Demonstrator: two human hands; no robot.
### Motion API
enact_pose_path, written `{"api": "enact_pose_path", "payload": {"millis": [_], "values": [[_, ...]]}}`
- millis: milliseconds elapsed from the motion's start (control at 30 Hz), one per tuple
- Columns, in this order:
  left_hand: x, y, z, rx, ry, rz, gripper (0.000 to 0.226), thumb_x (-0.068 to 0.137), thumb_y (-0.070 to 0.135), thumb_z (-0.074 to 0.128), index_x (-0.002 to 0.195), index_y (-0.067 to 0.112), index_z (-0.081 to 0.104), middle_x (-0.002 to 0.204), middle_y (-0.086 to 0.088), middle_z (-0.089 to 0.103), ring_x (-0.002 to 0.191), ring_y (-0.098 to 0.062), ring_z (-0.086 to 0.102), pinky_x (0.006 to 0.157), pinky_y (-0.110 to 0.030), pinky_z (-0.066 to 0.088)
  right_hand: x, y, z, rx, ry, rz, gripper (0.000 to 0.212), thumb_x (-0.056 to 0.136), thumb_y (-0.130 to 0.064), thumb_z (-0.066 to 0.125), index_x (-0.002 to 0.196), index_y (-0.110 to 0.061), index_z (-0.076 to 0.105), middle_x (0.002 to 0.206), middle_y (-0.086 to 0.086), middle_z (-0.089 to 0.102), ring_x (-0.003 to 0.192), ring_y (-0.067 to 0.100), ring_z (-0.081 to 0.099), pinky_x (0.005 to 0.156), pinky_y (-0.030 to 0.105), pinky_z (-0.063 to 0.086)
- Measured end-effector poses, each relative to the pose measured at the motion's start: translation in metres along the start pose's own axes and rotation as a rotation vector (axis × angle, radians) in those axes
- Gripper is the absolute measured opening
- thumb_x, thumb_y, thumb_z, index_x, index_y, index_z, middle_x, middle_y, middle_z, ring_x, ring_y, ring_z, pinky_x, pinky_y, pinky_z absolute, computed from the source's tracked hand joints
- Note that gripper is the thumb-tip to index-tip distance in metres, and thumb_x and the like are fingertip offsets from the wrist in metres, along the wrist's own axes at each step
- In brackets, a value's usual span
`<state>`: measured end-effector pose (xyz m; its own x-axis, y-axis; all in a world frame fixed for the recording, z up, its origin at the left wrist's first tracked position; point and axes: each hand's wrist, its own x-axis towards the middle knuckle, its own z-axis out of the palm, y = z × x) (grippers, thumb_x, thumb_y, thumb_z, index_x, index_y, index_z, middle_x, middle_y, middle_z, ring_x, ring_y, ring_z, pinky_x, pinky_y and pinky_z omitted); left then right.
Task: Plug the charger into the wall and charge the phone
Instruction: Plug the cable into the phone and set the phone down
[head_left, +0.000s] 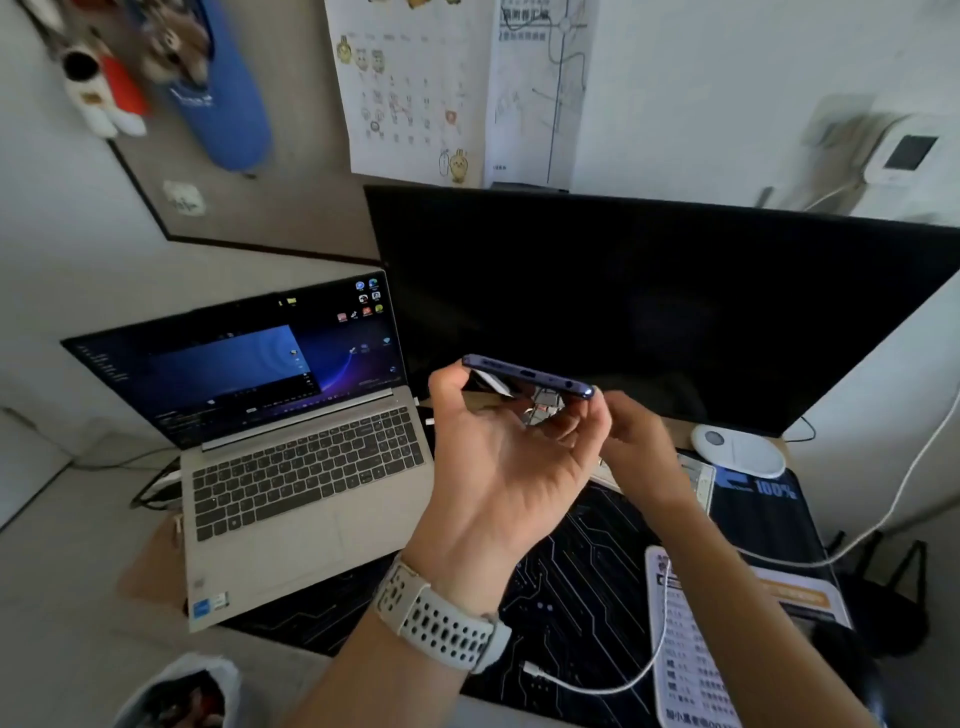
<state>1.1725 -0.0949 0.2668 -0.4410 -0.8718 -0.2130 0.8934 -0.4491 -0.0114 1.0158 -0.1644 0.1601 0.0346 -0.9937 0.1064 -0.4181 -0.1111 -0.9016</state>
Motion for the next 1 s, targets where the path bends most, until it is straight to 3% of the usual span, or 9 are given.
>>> {"api": "enact_pose_path", "payload": {"millis": [100,233,300,400,433,533,633,767,1000], "values": [[-0.004,-0.005,0.008,0.01,-0.031,0.01,0.039,0.074,0.037,0.066,0.087,0.001,0.056,0.092,-0.018,0.053,0.082,-0.026,0.053,0.066,-0.038,0.058,0.001,-0.014,-0.007,-0.012,0.018,-0.051,0.018,0.085,-0.009,0.063,0.091,-0.026,0.066,0.085,-0.007,0.071,0.083,0.011,0.066,0.072,0.027,0.051],[-0.006,-0.009,0.011,-0.013,-0.045,-0.001,0.041,0.076,0.04,0.064,0.089,0.003,0.052,0.093,-0.017,0.051,0.081,-0.026,0.052,0.064,-0.038,0.058,-0.008,-0.021,-0.006,-0.135,0.003,-0.099,0.034,0.085,-0.012,0.061,0.073,-0.044,0.055,0.075,-0.027,0.068,0.072,-0.01,0.061,0.061,0.008,0.044],[-0.008,-0.011,0.013,0.006,-0.058,-0.006,0.041,0.075,0.04,0.064,0.087,0.002,0.054,0.093,-0.017,0.052,0.08,-0.025,0.052,0.063,-0.038,0.058,-0.012,-0.021,-0.005,-0.164,0.006,-0.102,0.038,0.086,-0.011,0.059,0.071,-0.045,0.053,0.076,-0.041,0.063,0.073,-0.018,0.058,0.059,0.001,0.042],[-0.01,-0.012,0.017,0.049,-0.034,0.025,0.043,0.073,0.041,0.066,0.086,0.003,0.054,0.094,-0.017,0.051,0.081,-0.026,0.052,0.064,-0.039,0.058,-0.013,-0.022,-0.005,-0.191,0.007,-0.115,0.042,0.086,-0.007,0.056,0.068,-0.044,0.05,0.073,-0.046,0.059,0.071,-0.023,0.055,0.058,-0.003,0.039],[-0.01,-0.013,0.018,0.094,-0.012,0.055,0.043,0.073,0.042,0.065,0.088,0.004,0.051,0.093,-0.017,0.05,0.083,-0.026,0.051,0.064,-0.039,0.058,-0.013,-0.023,-0.005,-0.215,0.004,-0.129,0.045,0.085,-0.004,0.055,0.065,-0.044,0.047,0.07,-0.044,0.059,0.069,-0.025,0.053,0.058,-0.005,0.038],[-0.007,-0.016,0.02,0.339,0.096,0.173,0.052,0.068,0.043,0.067,0.098,0.006,0.05,0.088,-0.014,0.051,0.087,-0.026,0.051,0.064,-0.04,0.057,-0.015,-0.023,-0.003,-0.268,0.024,-0.176,0.06,0.08,0.008,0.056,0.057,-0.044,0.038,0.049,-0.018,0.056,0.064,-0.027,0.05,0.056,-0.006,0.036],[-0.004,-0.016,0.02,0.49,0.237,0.284,0.05,0.077,0.042,0.065,0.11,0.006,0.055,0.103,-0.015,0.056,0.098,-0.029,0.058,0.064,-0.042,0.059,-0.017,-0.019,-0.004,-0.248,0.037,-0.189,0.063,0.077,0.013,0.056,0.052,-0.043,0.04,0.047,-0.017,0.053,0.06,-0.024,0.051,0.055,-0.004,0.038],[-0.005,-0.015,0.024,0.51,0.299,0.308,0.034,0.078,0.041,0.068,0.091,0.012,0.055,0.093,-0.013,0.053,0.092,-0.026,0.055,0.059,-0.04,0.058,-0.018,-0.02,-0.004,-0.272,0.029,-0.203,0.058,0.079,0.008,0.059,0.062,-0.043,0.041,0.059,-0.019,0.047,0.064,-0.023,0.051,0.055,-0.003,0.037],[-0.006,-0.016,0.021,0.516,0.313,0.277,0.043,0.08,0.042,0.067,0.106,0.01,0.054,0.092,-0.013,0.055,0.086,-0.024,0.058,0.057,-0.039,0.057,-0.021,-0.021,-0.003,-0.272,0.059,-0.194,0.063,0.076,0.014,0.057,0.054,-0.04,0.034,0.053,-0.019,0.04,0.055,-0.024,0.05,0.05,-0.003,0.037]]}}
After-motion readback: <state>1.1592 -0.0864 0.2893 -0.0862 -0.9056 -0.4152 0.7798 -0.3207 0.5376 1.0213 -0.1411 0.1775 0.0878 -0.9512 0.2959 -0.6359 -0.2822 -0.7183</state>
